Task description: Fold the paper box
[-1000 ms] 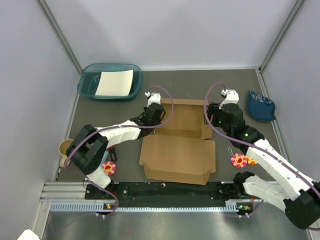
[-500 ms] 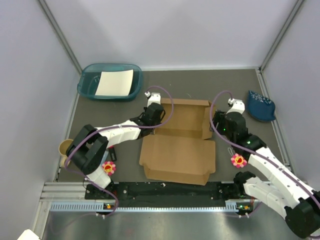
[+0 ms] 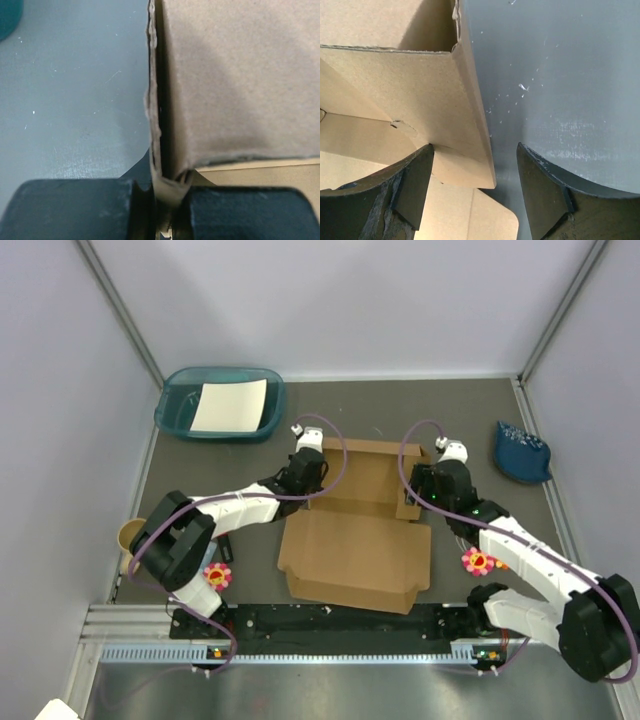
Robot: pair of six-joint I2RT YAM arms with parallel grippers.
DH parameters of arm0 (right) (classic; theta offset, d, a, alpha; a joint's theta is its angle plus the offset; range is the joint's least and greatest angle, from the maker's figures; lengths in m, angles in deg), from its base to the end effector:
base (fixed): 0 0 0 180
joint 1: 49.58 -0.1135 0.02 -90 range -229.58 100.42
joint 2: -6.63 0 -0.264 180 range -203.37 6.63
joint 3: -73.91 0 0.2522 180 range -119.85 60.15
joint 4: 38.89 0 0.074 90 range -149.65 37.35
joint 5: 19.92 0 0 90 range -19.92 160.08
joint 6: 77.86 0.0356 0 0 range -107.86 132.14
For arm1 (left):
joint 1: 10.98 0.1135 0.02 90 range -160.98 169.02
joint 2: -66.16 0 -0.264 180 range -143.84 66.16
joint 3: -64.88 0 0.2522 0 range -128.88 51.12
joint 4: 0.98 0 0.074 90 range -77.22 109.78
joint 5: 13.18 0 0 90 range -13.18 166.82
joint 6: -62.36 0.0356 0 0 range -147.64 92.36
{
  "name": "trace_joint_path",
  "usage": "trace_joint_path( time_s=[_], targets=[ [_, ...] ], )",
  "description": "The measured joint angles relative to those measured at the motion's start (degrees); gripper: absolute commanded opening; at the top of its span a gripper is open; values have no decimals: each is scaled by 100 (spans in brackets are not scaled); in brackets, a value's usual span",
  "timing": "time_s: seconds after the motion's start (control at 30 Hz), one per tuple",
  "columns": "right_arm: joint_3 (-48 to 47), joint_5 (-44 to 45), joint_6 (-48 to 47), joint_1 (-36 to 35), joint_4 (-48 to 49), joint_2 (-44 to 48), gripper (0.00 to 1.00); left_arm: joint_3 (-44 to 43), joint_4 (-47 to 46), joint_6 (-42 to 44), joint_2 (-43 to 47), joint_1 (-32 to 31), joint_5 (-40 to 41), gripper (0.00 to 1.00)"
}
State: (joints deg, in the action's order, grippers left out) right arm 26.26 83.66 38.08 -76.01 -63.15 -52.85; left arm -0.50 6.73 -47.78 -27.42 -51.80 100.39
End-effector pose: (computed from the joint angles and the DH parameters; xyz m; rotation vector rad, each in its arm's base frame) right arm 0.2012 0.0907 0.2252 0.1231 2.1886 0.2572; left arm 0.2705 -0.2148 0.1953 0.1592 2.1372 -0.1687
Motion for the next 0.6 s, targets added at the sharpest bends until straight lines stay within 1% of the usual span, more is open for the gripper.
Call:
trace_joint_path(
  time_s=[0.23, 0.6],
  targets=[
    [-107, -245, -66, 0, 247, -310, 67, 94, -164, 83, 37, 28, -109, 0],
    [-31, -769, -79, 17, 796, -413, 67, 96, -197, 144, 37, 39, -262, 0]
  ],
)
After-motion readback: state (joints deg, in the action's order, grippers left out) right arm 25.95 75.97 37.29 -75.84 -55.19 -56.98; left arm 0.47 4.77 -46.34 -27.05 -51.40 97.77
